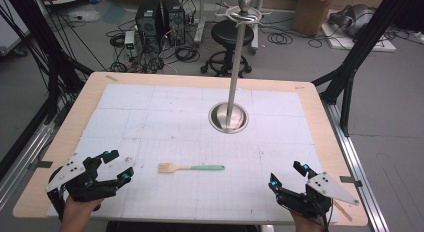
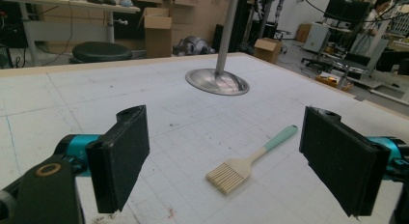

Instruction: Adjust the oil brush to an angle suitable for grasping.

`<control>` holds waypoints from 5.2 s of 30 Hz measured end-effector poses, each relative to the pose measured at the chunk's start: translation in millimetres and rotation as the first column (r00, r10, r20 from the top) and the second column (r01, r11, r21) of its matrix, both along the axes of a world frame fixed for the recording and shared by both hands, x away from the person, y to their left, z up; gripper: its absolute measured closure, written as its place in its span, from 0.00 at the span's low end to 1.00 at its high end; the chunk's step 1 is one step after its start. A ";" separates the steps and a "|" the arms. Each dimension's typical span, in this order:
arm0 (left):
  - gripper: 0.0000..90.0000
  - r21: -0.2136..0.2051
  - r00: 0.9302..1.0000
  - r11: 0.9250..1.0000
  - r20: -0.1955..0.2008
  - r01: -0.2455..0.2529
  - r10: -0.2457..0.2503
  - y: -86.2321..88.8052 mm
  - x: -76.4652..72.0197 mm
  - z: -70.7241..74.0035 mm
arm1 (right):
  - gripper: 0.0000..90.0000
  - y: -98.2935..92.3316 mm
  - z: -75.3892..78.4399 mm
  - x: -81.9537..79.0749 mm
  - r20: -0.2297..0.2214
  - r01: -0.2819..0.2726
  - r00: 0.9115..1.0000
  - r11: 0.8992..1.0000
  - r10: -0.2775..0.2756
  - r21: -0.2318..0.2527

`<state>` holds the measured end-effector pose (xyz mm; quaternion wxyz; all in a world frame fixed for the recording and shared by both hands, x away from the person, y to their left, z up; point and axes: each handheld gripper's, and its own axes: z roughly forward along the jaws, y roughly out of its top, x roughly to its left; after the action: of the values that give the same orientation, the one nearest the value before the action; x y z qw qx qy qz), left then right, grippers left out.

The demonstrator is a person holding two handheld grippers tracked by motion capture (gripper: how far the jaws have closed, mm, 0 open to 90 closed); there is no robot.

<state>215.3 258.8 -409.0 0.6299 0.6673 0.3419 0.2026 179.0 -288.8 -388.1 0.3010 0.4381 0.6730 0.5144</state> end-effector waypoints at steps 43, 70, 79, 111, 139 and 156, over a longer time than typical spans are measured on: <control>0.22 -0.014 0.998 0.999 -0.057 0.029 -0.030 2.6 4.5 -4.2 | 0.99 152.6 -52.8 75.0 -0.366 -0.391 0.878 0.902 0.307 -0.182; 0.22 -0.016 0.997 1.000 -0.071 0.022 -0.023 7.0 7.3 -5.0 | 0.99 170.5 -48.9 125.1 -0.384 -0.278 0.904 0.942 0.189 -0.190; 0.22 -0.018 0.997 1.000 -0.074 0.018 -0.019 9.9 8.2 -5.5 | 0.99 228.7 -48.4 134.4 -0.375 -0.391 0.870 0.912 0.320 -0.129; 0.22 -0.028 0.997 1.000 -0.078 0.004 -0.007 15.1 9.0 -5.1 | 1.00 156.2 -39.0 138.3 -0.369 -0.184 0.925 0.958 0.093 -0.220; 0.22 -0.007 0.996 1.000 -0.085 0.021 -0.022 12.3 9.6 -6.0 | 1.00 171.6 -58.6 131.5 -0.399 -0.294 0.891 0.946 0.218 -0.139; 0.23 -0.004 0.996 0.999 -0.080 0.046 -0.046 8.2 9.3 -6.5 | 0.33 79.4 -10.0 68.6 -0.116 -0.102 0.989 0.991 0.092 -0.085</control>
<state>224.6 266.9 -415.4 0.6210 0.6818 0.3517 0.1606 247.6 -209.4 -398.1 0.2570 0.4187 0.7319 0.4721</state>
